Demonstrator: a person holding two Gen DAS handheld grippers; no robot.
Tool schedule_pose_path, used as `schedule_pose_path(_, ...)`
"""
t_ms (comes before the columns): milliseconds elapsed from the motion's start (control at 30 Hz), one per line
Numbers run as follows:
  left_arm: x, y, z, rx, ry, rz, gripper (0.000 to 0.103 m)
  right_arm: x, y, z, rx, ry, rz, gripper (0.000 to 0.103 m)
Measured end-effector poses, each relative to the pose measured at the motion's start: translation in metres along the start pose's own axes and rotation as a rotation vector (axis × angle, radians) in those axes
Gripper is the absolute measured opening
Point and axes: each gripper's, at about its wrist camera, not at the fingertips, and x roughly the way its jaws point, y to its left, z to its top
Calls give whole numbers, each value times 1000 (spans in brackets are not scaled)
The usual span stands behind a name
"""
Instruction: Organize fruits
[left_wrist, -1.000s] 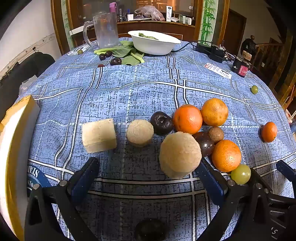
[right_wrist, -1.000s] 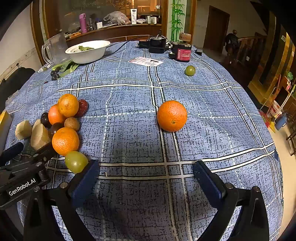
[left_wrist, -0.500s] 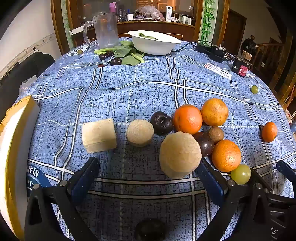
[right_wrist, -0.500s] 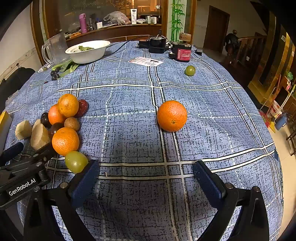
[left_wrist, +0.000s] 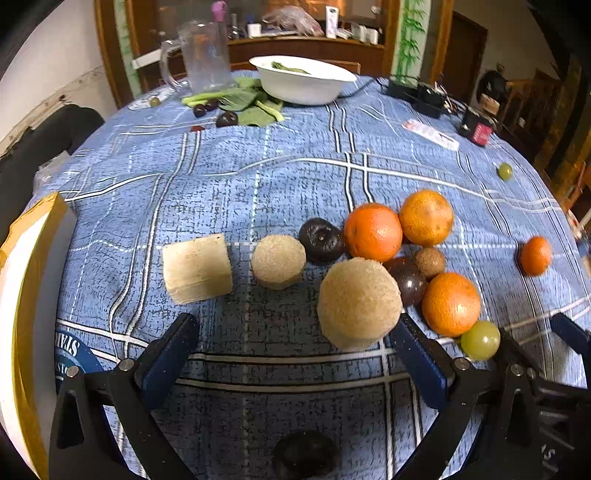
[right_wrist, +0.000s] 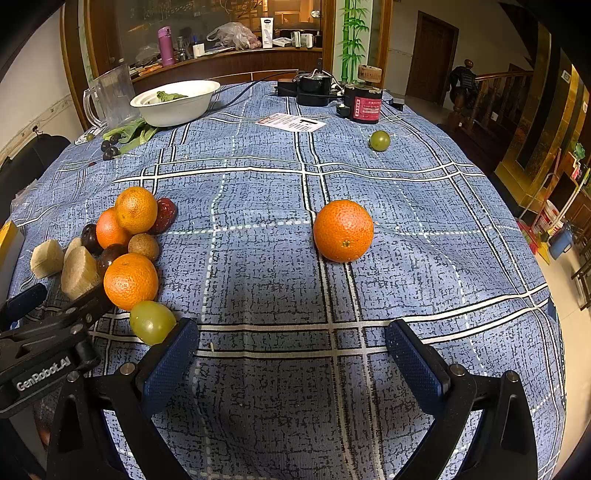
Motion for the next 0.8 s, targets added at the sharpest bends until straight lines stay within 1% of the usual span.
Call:
schedule_pose_path(167,-2,1,0,39,13,-28,103,0,0,-1,-3,3,4,102)
schedule_pose_path(233,-1,1,-1,51,10,-37,103,0,-1,1,-10,25,14,102)
schedule_pose_path(333,-4,3,-3,74,30,-43,103,2,0,3,-6,62,16,102)
schedule_pose_path(367,-9,5,-5,70,19,-42,103,1,-2,3,-6,62,17,102)
schedule_pose_path(467,-37,15,-11,63,-83,-36,103,-1,-2,2,-14,54,24,102)
schedule_pose_path(533,-67,25,-16,56,-182,-15,103,-1,-2,0,-14,50,23,102)
schedule_pose_path(567,-88,33,-20,55,-253,-3,103,-1,-2,0,-13,48,21,102)
schedule_pose_path(633,-113,44,-26,60,-345,46,103,-1,-1,0,-9,44,14,102)
schedule_pose_path(667,-126,50,-29,70,-392,95,103,-1,-1,0,-6,42,10,102)
schedule_pose_path(700,-136,54,-33,92,-428,165,103,-1,-1,1,-4,41,8,102)
schedule_pose_path(767,-147,62,-38,131,-439,284,103,0,-1,2,-2,41,3,102)
schedule_pose_path(800,-152,66,-38,138,-441,307,103,0,0,2,-3,43,1,102)
